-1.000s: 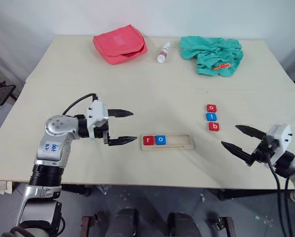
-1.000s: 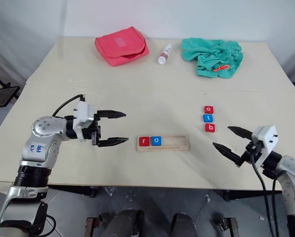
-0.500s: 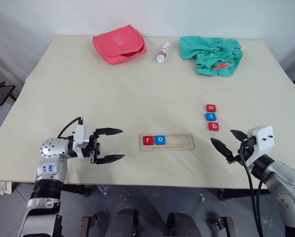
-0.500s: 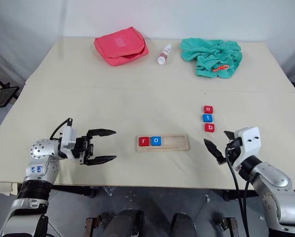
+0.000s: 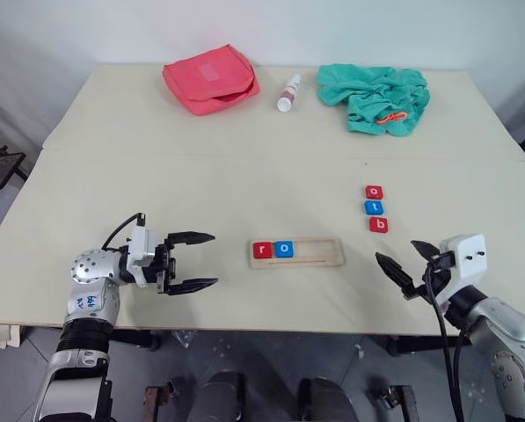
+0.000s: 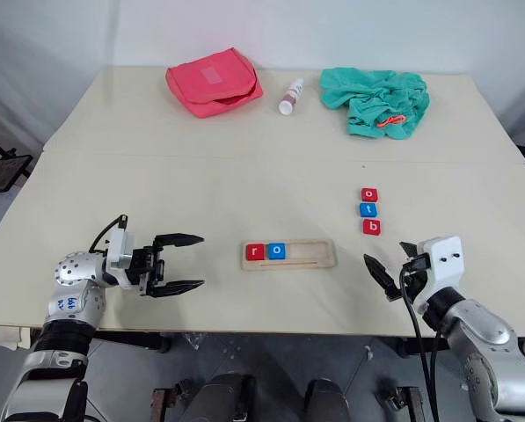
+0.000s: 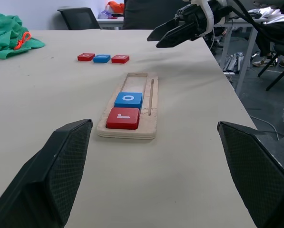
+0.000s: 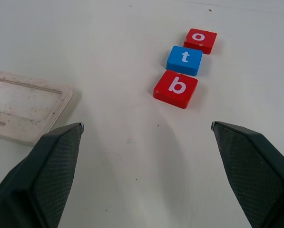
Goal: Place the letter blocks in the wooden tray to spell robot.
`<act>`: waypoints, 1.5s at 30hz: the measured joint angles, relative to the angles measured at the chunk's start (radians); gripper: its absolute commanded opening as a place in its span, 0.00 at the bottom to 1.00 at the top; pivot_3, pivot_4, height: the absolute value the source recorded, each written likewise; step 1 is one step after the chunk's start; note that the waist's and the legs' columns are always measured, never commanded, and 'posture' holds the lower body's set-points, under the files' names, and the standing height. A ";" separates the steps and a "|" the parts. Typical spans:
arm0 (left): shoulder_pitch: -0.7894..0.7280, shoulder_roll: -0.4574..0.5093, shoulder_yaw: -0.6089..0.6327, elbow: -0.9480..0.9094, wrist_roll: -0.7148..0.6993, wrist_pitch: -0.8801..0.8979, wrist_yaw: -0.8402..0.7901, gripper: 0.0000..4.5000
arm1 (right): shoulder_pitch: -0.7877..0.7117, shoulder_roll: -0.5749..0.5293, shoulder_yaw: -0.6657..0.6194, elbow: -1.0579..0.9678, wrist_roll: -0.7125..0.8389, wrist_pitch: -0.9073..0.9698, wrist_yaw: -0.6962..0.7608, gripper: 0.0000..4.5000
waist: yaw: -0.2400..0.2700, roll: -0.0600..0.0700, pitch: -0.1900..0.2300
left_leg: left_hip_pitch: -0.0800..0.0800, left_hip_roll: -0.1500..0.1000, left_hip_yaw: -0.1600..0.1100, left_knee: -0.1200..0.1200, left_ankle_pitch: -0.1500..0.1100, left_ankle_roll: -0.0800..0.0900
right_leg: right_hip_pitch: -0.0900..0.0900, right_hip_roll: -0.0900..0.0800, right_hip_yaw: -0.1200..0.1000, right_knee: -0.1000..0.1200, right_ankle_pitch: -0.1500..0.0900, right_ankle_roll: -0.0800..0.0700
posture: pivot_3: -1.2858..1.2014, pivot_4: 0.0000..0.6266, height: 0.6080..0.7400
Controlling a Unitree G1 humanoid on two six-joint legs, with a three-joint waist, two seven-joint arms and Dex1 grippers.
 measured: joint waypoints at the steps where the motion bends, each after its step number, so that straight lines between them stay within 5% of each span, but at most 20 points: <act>1: 0.000 -0.001 0.000 0.000 -0.001 0.001 0.000 0.99 | 0.001 0.000 0.000 0.000 -0.002 -0.005 0.000 1.00 | 0.000 0.000 0.000 | 0.000 0.000 0.000 0.000 0.000 0.000 | 0.000 0.000 0.000 0.000 0.000 0.000 | 0.52 0.24 1.00; 15: -0.008 -0.020 0.000 -0.026 -0.012 0.014 0.007 0.99 | -0.027 0.011 0.004 0.028 -0.026 -0.017 -0.008 1.00 | -0.001 0.000 0.000 | 0.000 0.000 0.000 0.000 0.000 0.000 | 0.000 0.000 0.000 0.000 0.000 0.000 | 0.52 0.24 1.00; 31: 0.054 -0.025 0.000 -0.145 -0.030 0.039 0.037 0.99 | -0.427 0.111 0.172 0.334 -0.158 0.084 -0.166 1.00 | -0.012 0.000 0.000 | 0.000 0.000 -0.001 -0.001 0.000 0.000 | -0.002 0.000 0.001 0.002 0.000 0.000 | 0.52 0.24 1.00; 45: 0.089 -0.023 0.001 -0.180 -0.032 0.046 0.070 0.99 | -0.429 0.179 0.165 0.273 -0.196 0.196 -0.290 1.00 | -0.025 0.000 0.000 | 0.000 0.000 -0.001 -0.002 0.000 0.000 | -0.003 0.000 0.002 0.004 0.000 0.000 | 0.52 0.24 1.00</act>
